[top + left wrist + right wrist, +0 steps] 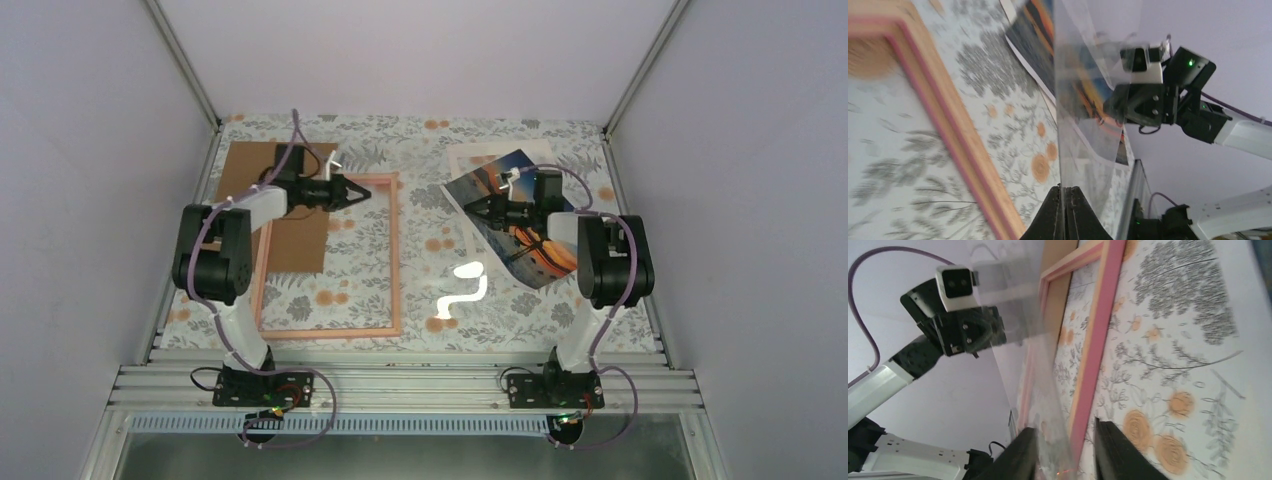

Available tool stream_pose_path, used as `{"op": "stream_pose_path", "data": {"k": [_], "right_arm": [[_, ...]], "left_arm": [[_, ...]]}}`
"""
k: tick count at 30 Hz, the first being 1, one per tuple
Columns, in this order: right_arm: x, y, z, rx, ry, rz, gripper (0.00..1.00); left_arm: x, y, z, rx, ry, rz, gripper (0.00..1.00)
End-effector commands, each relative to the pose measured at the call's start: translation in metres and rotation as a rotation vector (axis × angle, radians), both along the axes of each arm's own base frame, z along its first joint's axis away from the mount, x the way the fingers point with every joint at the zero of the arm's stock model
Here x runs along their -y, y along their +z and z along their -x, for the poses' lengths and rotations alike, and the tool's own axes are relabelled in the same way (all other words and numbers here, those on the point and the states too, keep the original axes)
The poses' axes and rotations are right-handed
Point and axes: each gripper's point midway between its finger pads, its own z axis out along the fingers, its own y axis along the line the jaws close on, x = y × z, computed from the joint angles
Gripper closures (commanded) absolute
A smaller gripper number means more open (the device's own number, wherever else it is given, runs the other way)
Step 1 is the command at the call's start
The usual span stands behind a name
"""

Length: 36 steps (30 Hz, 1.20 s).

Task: Put the photo into the frame

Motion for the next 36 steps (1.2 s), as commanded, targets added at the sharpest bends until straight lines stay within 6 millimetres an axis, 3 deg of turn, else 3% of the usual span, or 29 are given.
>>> {"op": "stream_pose_path", "data": {"k": [1,4,6,12,18,24,27,31,36], "right_arm": [[-0.020,0.023,-0.001,0.075,0.064,-0.012,0.65],[-0.034,0.016,-0.005,0.064,0.097,0.000,0.30],[-0.044,0.008,-0.007,0.066,0.117,0.029,0.26],[-0.068,-0.003,-0.010,0.169,0.167,0.155,0.28],[-0.107,-0.016,-0.016,0.217,0.220,0.259,0.31],[-0.136,-0.019,-0.028,0.295,0.228,0.353,0.33],[-0.154,-0.014,-0.028,0.330,0.247,0.361,0.34],[-0.169,-0.021,-0.034,0.341,0.247,0.405,0.33],[-0.161,-0.046,-0.039,0.245,0.222,0.434,0.31]], "left_arm": [[-0.045,0.023,-0.003,0.067,0.037,-0.072,0.98],[-0.076,0.012,0.002,0.028,0.072,-0.130,0.98],[-0.100,0.005,0.002,0.028,0.108,-0.198,0.98],[-0.152,-0.012,0.005,0.019,0.162,-0.371,0.98],[-0.180,-0.037,0.010,0.012,0.144,-0.528,0.98],[-0.211,-0.045,-0.004,0.071,0.114,-0.710,0.98],[-0.220,-0.046,-0.008,0.100,0.119,-0.757,0.98],[-0.212,-0.050,-0.008,0.095,0.112,-0.703,0.98],[-0.190,-0.059,-0.001,0.045,0.112,-0.551,0.98]]}}
